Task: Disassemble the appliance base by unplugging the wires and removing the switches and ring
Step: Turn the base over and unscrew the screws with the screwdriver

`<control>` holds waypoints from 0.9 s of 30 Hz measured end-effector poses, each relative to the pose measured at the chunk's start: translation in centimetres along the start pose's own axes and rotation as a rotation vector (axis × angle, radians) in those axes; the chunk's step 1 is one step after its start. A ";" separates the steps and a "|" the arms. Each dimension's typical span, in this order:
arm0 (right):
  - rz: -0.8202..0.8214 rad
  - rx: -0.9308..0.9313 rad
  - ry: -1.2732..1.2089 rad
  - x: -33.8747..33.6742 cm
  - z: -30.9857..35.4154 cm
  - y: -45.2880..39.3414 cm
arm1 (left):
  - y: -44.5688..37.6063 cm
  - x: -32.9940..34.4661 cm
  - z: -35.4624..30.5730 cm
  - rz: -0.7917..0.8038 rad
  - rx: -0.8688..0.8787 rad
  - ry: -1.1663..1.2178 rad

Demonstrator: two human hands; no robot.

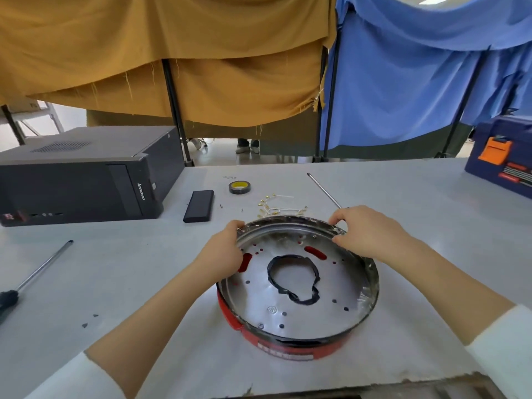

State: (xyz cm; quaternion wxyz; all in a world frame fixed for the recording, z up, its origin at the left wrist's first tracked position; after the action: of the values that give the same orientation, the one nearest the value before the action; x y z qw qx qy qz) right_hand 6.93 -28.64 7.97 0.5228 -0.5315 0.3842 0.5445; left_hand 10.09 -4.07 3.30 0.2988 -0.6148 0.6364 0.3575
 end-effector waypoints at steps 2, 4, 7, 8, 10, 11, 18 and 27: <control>0.001 0.016 0.050 0.3 -0.5 0.3 | 0.8 -0.1 0.6 -0.014 -0.032 -0.025; 0.008 0.010 0.092 0.6 -0.5 0.4 | 1.5 -0.4 0.9 -0.029 -0.055 -0.053; 0.037 0.011 0.120 1.0 -0.6 0.3 | 2.5 -0.6 1.0 -0.012 -0.070 -0.108; 0.061 0.011 0.118 1.3 -0.6 0.3 | 2.7 -0.6 0.9 -0.003 -0.074 -0.133; 0.103 0.010 0.114 1.7 -0.6 0.1 | 2.9 -1.0 0.6 -0.012 -0.075 -0.188; 0.113 0.003 0.118 1.7 -0.6 -0.1 | 2.8 -1.2 0.2 -0.025 -0.064 -0.211; 0.074 -0.161 0.274 1.1 1.9 -1.7 | 0.1 0.3 -6.0 0.088 0.194 -0.367; 0.041 -0.181 0.314 -0.5 0.7 -1.6 | -1.0 0.5 -2.8 -0.036 0.065 -0.286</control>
State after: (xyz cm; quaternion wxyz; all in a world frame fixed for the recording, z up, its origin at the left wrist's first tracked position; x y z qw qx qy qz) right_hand 8.30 -27.77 8.81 0.3950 -0.6471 0.4213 0.4978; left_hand 11.21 -6.62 4.41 0.4124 -0.5588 0.5876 0.4152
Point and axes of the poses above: each hand's wrist, its own y-axis away from the middle knuckle, its own x-axis out of the palm, z = x × y, the point moved 9 cm from there along -y, towards the middle knuckle, and after that the axes turned 14 degrees about -x, right-handed, at the moved point
